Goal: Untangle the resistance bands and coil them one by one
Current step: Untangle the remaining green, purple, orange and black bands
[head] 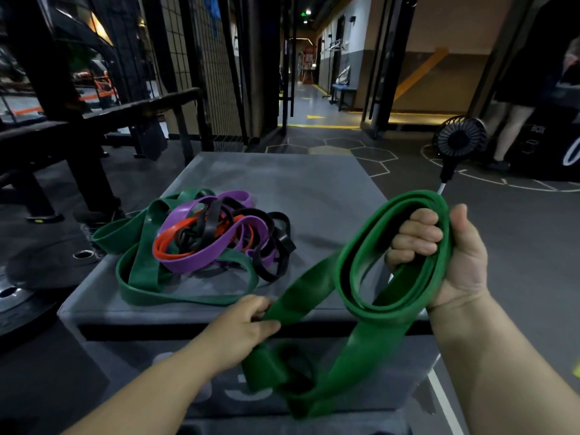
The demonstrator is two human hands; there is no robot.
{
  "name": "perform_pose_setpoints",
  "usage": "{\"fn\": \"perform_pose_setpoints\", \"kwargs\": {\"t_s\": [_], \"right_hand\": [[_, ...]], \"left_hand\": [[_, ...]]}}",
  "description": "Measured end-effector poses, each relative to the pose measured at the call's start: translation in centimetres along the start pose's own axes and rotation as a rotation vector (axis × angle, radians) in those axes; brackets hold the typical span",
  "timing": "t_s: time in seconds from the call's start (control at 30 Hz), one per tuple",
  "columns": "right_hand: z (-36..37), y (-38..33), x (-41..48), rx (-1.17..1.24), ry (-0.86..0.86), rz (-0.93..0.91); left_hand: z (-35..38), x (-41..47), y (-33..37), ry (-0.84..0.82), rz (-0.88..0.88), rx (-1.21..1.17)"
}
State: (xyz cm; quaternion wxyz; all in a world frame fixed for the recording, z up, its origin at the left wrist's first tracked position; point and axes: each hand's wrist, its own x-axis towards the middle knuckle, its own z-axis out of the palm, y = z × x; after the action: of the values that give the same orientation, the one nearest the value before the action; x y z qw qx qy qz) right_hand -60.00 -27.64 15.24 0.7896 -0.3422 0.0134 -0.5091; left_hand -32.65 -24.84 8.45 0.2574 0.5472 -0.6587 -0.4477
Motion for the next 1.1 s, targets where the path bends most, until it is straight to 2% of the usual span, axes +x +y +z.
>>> {"fn": "perform_pose_setpoints", "kwargs": {"t_s": [0.07, 0.23, 0.33, 0.4, 0.53, 0.7, 0.87, 1.1], "right_hand": [[-0.4, -0.2, 0.0, 0.012, 0.026, -0.006], [-1.0, 0.0, 0.3, 0.064, 0.043, -0.047], [-1.1, 0.1, 0.2, -0.027, 0.209, -0.193], [-1.0, 0.3, 0.4, -0.003, 0.254, -0.233], [-0.8, 0.4, 0.6, -0.023, 0.278, -0.242], [-0.2, 1.2, 0.6, -0.113, 0.321, -0.215], [0.3, 1.8, 1.0, -0.106, 0.371, -0.237], [1.7, 2.2, 1.2, -0.116, 0.524, -0.316]], "left_hand": [[-0.2, -0.1, 0.0, 0.032, -0.019, -0.046], [-0.2, 0.2, -0.7, 0.066, -0.030, -0.369], [-0.2, 0.0, -0.2, 0.082, -0.011, -0.492], [-0.3, -0.1, 0.0, 0.052, -0.006, -0.511], [-0.2, -0.4, 0.1, -0.083, -0.016, -0.257], [-0.2, 0.1, -0.1, 0.033, -0.081, -0.017], [0.3, -0.2, 0.5, -0.012, -0.074, 0.236], [0.6, -0.8, 0.6, 0.134, 0.073, 0.200]]}}
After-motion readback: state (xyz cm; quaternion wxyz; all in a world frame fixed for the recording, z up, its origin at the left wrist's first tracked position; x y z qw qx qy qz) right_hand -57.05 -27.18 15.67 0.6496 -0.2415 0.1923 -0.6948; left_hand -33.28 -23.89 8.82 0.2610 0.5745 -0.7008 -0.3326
